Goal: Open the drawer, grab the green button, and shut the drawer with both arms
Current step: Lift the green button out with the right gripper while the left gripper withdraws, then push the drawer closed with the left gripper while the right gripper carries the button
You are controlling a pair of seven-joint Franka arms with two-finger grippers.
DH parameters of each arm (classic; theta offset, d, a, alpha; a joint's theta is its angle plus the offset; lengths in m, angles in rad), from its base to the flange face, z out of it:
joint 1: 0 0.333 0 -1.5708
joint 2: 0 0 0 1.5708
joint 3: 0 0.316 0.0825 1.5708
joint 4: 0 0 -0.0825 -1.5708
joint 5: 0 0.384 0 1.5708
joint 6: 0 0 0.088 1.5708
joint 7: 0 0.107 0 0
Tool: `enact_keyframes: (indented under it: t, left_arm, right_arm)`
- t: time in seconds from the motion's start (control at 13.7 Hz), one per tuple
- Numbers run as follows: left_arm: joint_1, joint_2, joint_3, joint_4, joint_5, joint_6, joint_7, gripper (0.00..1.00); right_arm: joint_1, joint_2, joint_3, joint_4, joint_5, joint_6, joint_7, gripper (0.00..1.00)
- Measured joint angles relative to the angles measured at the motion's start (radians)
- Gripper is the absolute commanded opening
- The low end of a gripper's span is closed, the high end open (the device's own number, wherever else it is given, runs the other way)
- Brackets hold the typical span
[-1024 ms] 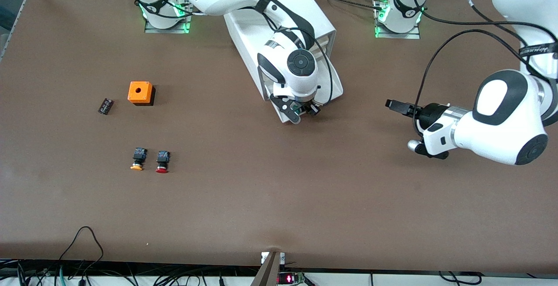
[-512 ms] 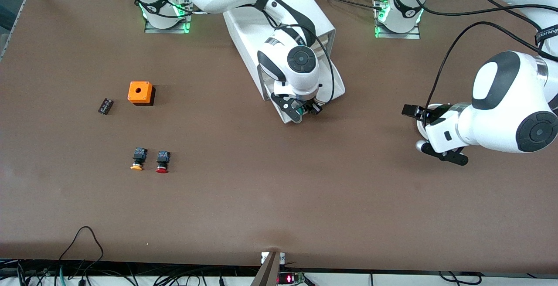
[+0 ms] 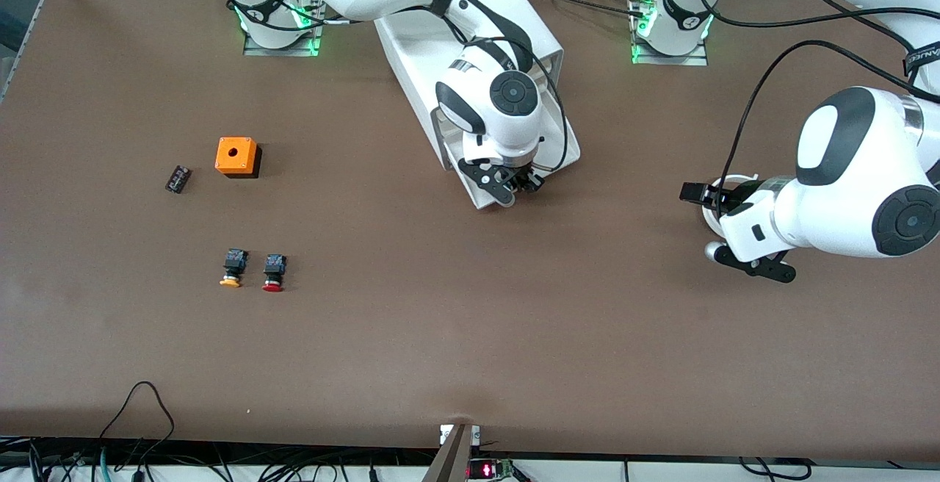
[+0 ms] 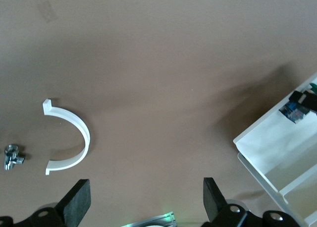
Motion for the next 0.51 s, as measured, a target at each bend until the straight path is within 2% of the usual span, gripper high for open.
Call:
enact_keyframes:
  t: [0.22, 0.51]
  left_arm:
    - [-0.006, 0.000, 0.000, 0.000, 0.001, 0.003, -0.072, 1.00]
    - [-0.009, 0.000, 0.000, 0.000, 0.001, 0.006, -0.085, 1.00]
  right_arm:
    - [0.009, -0.009, 0.000, 0.011, -0.082, -0.011, -0.103, 0.15]
    - [0.010, -0.019, -0.005, 0.013, -0.096, -0.041, -0.164, 0.10]
